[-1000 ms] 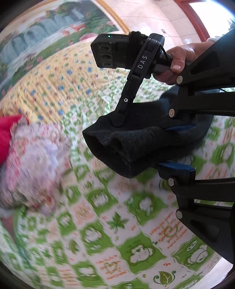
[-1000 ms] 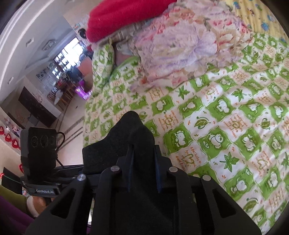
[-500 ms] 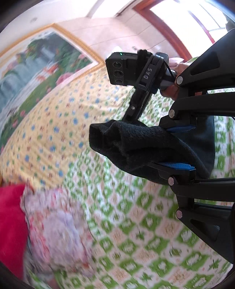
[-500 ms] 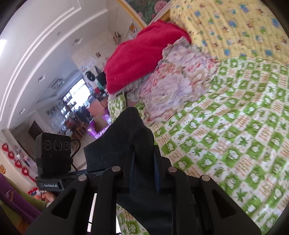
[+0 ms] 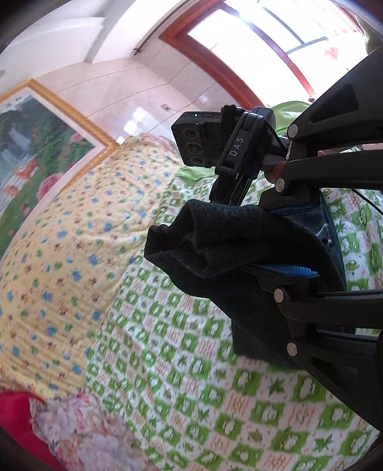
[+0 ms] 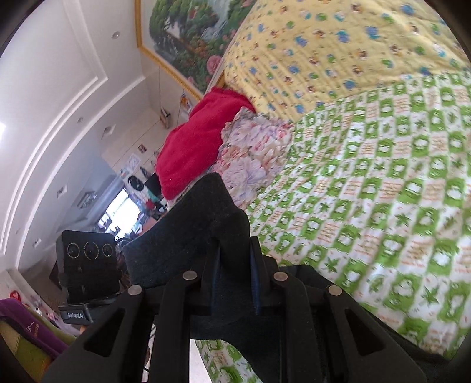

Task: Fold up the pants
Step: 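Grasp the folded pants edge with both grippers and lift it, then fold the lifted edge over the pants and lower it with both grippers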

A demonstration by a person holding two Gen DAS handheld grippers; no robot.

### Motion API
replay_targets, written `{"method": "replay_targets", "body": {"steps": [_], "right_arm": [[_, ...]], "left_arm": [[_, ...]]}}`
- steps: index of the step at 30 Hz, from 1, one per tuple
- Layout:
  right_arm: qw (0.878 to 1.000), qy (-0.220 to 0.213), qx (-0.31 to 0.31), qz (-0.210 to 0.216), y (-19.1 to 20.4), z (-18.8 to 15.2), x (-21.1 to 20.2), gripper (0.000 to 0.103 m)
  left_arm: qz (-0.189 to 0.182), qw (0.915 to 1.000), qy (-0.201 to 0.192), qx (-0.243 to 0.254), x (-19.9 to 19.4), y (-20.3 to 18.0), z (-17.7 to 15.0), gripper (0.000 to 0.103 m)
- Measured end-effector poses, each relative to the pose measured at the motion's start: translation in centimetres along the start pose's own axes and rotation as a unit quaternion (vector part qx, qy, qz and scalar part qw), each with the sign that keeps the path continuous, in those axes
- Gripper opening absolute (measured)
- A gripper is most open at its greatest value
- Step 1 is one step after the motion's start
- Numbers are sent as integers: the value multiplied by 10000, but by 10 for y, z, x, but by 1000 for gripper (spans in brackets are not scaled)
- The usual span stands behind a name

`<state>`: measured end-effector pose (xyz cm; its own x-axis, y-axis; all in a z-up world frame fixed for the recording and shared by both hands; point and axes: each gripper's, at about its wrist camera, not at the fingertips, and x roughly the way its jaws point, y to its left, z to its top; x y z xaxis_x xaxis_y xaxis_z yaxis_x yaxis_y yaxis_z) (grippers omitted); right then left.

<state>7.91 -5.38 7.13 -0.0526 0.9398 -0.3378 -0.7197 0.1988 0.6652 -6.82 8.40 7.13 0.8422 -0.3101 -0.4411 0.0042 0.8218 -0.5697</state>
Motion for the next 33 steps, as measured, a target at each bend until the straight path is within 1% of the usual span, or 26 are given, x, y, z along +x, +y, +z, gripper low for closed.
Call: {"method": "replay_targets", "body": {"steps": [7, 11, 17, 24, 25, 26, 28, 30, 32, 33], "right_arm": [[9987, -336, 323, -190, -25, -21, -48, 19], [9972, -509, 470, -293, -38, -31, -69, 19], [9941, -647, 741, -451, -63, -47, -86, 19], [9904, -655, 1049, -618, -91, -67, -99, 20], [9898, -647, 1086, -655, -93, -68, -100, 20], [9894, -632, 1110, -697, -95, -70, -101, 23], [9878, -614, 1140, -866, -96, -72, -104, 25], [9863, -610, 1160, -999, -97, -73, -108, 26], [9850, -638, 1179, -1090, -97, -75, -112, 26], [9841, -681, 1204, -1116, -97, -77, -116, 26]], "left_arm": [[-215, 9987, 424, 189, 38, -32, -12, 26], [-228, 9970, 633, 385, 58, -50, -20, 26], [-169, 9938, 946, 553, 87, -61, -34, 26], [-34, 9898, 1232, 717, 114, -66, -48, 26], [-3, 9893, 1246, 760, 117, -66, -49, 27], [44, 9885, 1264, 835, 119, -68, -52, 27], [91, 9872, 1290, 935, 123, -71, -56, 27], [93, 9859, 1314, 1028, 126, -74, -60, 28], [79, 9846, 1362, 1096, 128, -75, -63, 32], [75, 9838, 1394, 1121, 130, -76, -65, 32]]}}
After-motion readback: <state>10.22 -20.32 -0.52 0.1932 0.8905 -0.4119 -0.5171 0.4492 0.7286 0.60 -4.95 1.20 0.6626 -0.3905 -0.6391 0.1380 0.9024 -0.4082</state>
